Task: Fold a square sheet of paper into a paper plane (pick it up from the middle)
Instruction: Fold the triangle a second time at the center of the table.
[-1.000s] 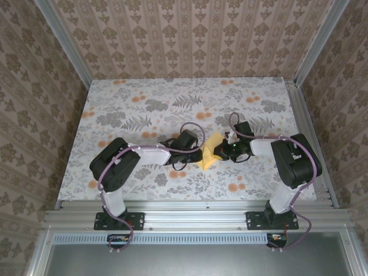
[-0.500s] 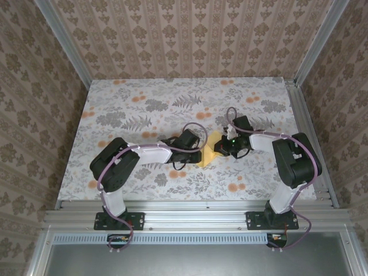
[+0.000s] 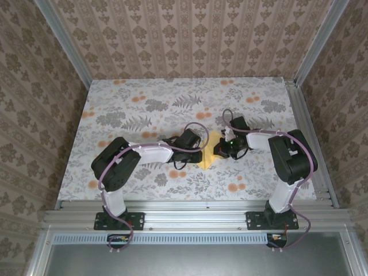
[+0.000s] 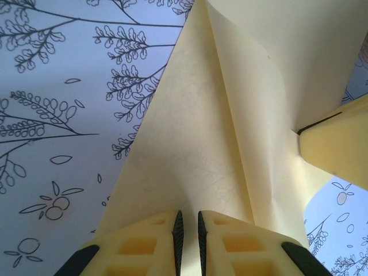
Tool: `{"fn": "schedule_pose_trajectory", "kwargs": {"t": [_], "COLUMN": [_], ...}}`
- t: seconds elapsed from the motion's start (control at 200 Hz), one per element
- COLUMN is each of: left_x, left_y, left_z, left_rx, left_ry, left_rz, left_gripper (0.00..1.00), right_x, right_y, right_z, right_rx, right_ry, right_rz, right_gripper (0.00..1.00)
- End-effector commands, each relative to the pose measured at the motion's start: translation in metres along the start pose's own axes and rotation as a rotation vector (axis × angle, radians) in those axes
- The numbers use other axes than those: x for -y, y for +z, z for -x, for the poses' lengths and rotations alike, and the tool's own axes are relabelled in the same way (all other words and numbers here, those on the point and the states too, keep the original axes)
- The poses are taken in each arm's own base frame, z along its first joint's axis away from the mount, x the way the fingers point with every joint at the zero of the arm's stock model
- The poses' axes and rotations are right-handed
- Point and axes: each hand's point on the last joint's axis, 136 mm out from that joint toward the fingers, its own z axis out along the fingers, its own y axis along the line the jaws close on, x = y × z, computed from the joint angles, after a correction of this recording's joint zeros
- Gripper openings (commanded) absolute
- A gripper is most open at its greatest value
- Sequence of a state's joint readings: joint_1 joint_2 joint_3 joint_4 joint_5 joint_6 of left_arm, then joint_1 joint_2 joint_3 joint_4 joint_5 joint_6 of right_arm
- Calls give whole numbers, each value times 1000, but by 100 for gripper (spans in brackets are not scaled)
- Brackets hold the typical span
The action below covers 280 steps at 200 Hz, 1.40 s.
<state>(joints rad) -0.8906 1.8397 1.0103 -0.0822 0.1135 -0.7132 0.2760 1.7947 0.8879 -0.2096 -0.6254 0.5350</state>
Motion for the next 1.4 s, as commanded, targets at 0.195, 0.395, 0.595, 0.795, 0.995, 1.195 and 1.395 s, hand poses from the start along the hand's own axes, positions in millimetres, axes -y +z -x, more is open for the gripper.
{"fn": "schedule_pose_trajectory", "kwargs": {"t": [0.195,0.395,0.595,0.795,0.995,1.195,1.395], "left_x": [-10,-14,-15,-17,-18,-18,-19], "left_y": [12,16,17,17,18,18,18], "left_z": [-23,-29,-30,-32,-34,-35,-36], "left_rx": [-84,-103,-110,-117,-123,-126,-129], "left_ry": [23,35,43,47,48,53,53], "left_rz": [34,48,51,56,59,59,61], "left_gripper": [18,18,18,18,18,18,18], "right_x": [5,3,8,10,7,5,2], "right_y": [1,-1,0,-1,-6,-9,-10], "right_z": [5,8,7,8,9,11,11], "right_rx": [-1,14,6,10,22,32,37], "right_ry": [-36,-47,-49,-56,-66,-76,-80], "right_rz": [-60,-66,-90,-107,-110,-112,-108], "right_gripper": [1,1,1,1,1,1,1]}}
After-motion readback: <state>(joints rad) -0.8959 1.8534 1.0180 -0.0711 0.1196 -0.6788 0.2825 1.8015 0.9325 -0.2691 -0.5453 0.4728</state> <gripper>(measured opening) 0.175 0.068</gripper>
